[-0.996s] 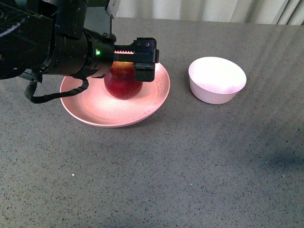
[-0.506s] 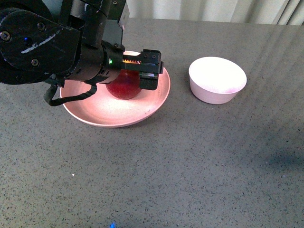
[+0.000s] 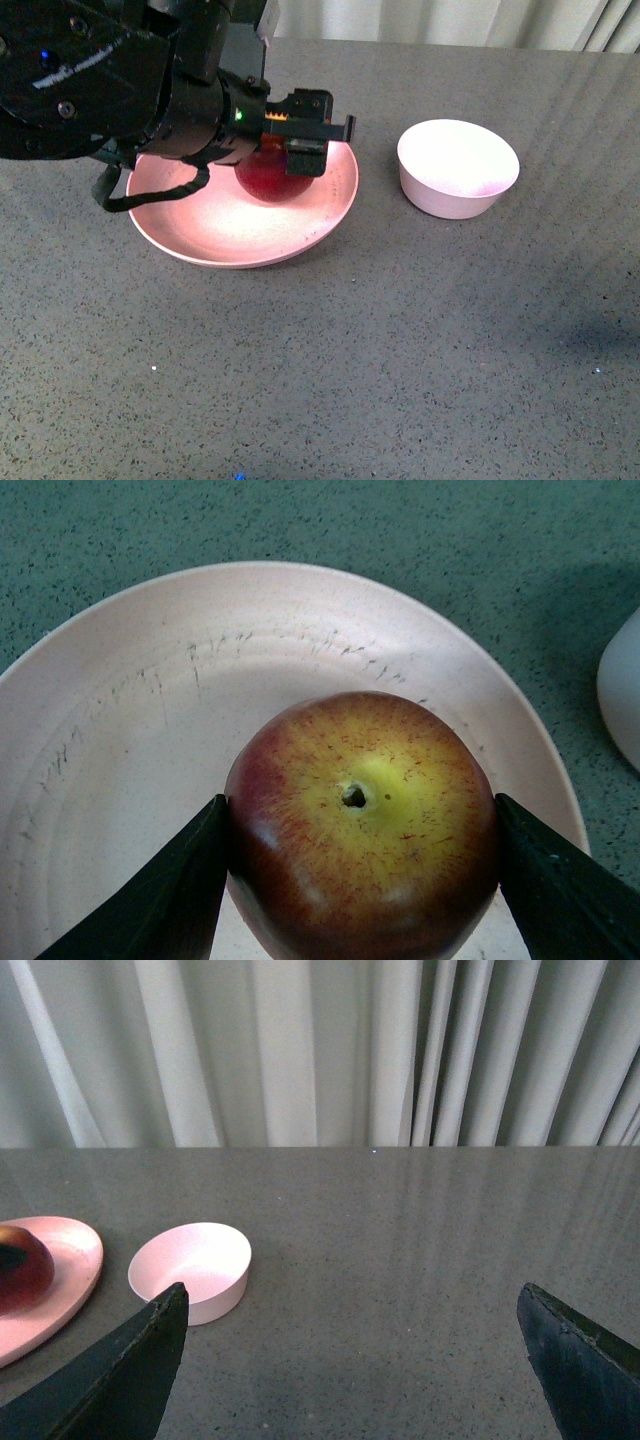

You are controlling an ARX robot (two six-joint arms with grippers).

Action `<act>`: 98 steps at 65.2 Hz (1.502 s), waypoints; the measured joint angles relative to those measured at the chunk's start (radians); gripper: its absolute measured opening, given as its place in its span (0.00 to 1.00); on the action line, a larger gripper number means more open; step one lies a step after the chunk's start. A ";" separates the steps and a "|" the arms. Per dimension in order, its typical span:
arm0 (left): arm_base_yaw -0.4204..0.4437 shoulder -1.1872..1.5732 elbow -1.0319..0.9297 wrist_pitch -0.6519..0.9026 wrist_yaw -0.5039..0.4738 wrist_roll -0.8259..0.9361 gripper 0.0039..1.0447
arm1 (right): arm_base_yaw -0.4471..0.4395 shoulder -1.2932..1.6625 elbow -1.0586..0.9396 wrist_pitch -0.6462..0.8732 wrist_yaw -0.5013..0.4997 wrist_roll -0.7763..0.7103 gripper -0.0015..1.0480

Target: Move apple from plate to bowl

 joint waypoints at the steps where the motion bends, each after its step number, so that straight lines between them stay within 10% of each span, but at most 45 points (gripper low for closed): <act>1: -0.001 -0.003 0.000 0.000 0.000 0.000 0.64 | 0.000 0.000 0.000 0.000 0.000 0.000 0.91; 38: -0.190 0.042 0.282 -0.091 0.033 -0.027 0.64 | 0.000 0.000 0.000 0.000 0.000 0.000 0.91; 84: -0.226 0.271 0.493 -0.155 0.019 -0.045 0.63 | 0.000 0.000 0.000 0.000 0.000 0.000 0.91; 98: -0.226 0.274 0.499 -0.155 0.020 -0.053 0.93 | 0.000 0.000 0.000 0.000 0.000 0.000 0.91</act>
